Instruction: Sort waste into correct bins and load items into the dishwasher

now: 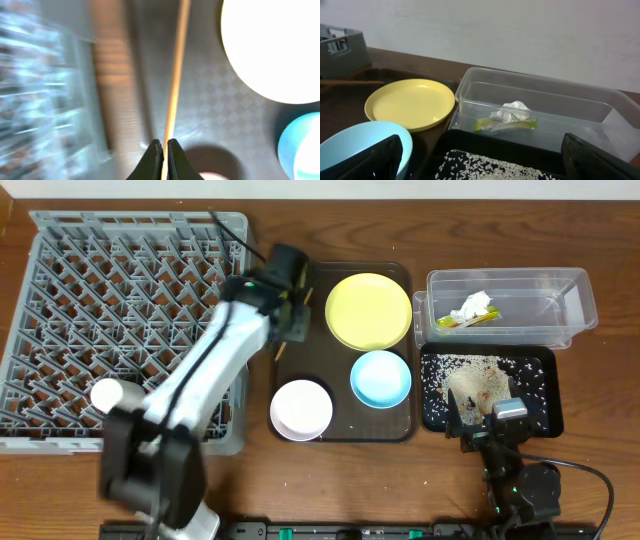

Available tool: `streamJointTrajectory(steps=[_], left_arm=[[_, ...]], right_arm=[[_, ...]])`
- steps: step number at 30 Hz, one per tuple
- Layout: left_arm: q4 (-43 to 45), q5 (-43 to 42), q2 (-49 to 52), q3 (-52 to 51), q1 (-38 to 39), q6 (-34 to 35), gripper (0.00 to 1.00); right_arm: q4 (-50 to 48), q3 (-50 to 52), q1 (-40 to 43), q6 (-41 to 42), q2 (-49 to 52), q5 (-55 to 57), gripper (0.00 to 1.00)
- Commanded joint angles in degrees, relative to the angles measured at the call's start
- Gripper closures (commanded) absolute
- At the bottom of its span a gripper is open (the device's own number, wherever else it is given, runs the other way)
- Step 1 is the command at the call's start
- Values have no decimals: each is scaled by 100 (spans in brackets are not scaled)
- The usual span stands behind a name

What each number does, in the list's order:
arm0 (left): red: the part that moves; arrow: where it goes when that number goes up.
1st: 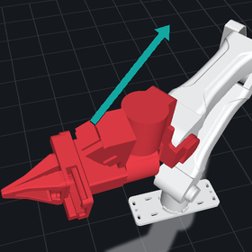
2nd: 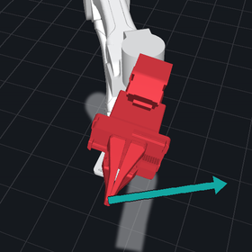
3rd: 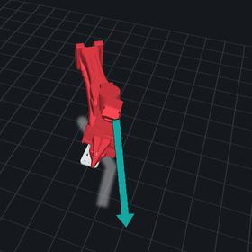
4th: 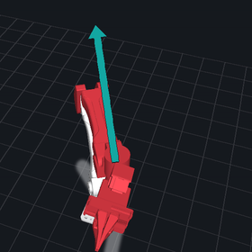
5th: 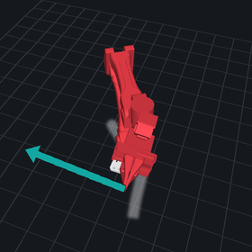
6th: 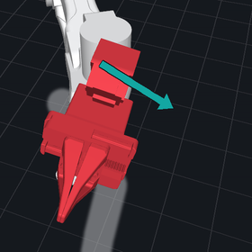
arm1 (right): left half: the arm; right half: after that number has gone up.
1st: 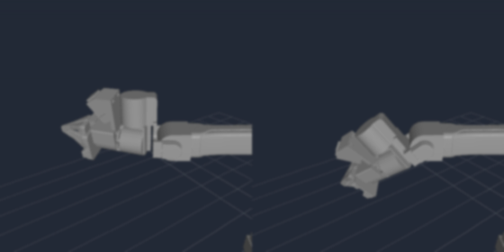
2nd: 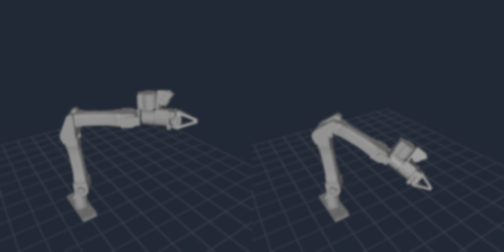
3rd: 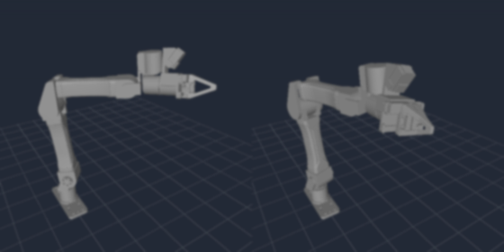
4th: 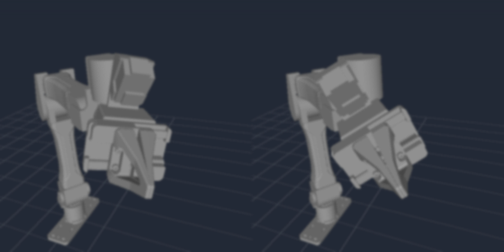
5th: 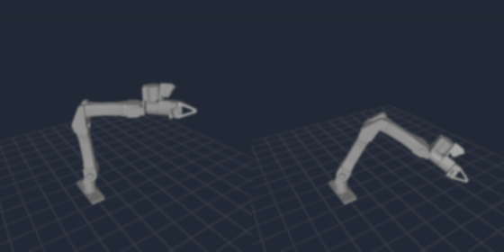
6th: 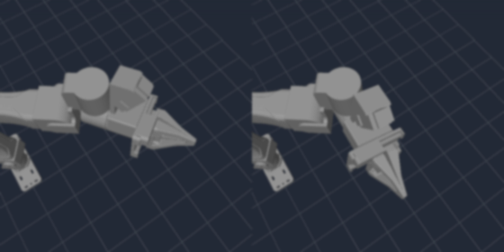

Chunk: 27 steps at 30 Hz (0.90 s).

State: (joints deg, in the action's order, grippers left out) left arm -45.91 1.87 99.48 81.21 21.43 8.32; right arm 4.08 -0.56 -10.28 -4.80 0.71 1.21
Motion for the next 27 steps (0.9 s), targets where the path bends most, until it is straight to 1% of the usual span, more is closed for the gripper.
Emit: streamJointTrajectory(steps=[1,3,6,8,10,11,12,13,14,15,16,18,19,20,21,25,27], left_arm=[[-356,1287,-470,109,-83,-387,92],[-573,1661,-487,103,-177,-463,92],[-619,1668,-461,-72,-413,-350,92],[-529,1274,-435,-140,-553,-315,92],[-402,595,-422,-140,-634,-339,91],[-269,105,-422,-140,-632,-337,83],[-109,-470,-422,-142,-619,-334,72],[72,-1043,-409,-155,-584,-332,67],[243,-1392,-387,-181,-529,-306,64],[439,-1480,-345,-219,-461,-9,64],[597,-1244,-286,-245,-402,568,64],[776,-782,-125,-264,-315,1488,64],[907,-710,-13,-267,-286,1812,64],[1027,-721,92,-267,-273,1974,65],[1156,-715,282,-267,-238,2345,65],[1322,-719,863,-267,-214,3733,65],[1425,-754,1161,-267,-192,4238,65]], right_arm=[[2,26,57,68,-33,-20,1],[2,26,57,68,-33,-20,1],[2,26,57,68,-33,-20,1],[2,26,57,68,-33,-20,1],[2,26,57,68,-33,-20,1],[2,26,57,70,-33,-20,1],[2,26,57,68,-33,-20,1],[2,26,57,68,-33,-20,1],[2,26,57,68,-33,-20,1],[2,26,57,68,-33,-20,1],[2,26,57,68,-33,-20,1],[2,26,57,68,-33,-20,1],[2,26,57,68,-33,-20,1],[2,26,57,68,-33,-20,1],[2,26,57,68,-33,-20,1],[2,26,57,68,-33,-20,1],[2,26,57,68,-33,-20,1]])
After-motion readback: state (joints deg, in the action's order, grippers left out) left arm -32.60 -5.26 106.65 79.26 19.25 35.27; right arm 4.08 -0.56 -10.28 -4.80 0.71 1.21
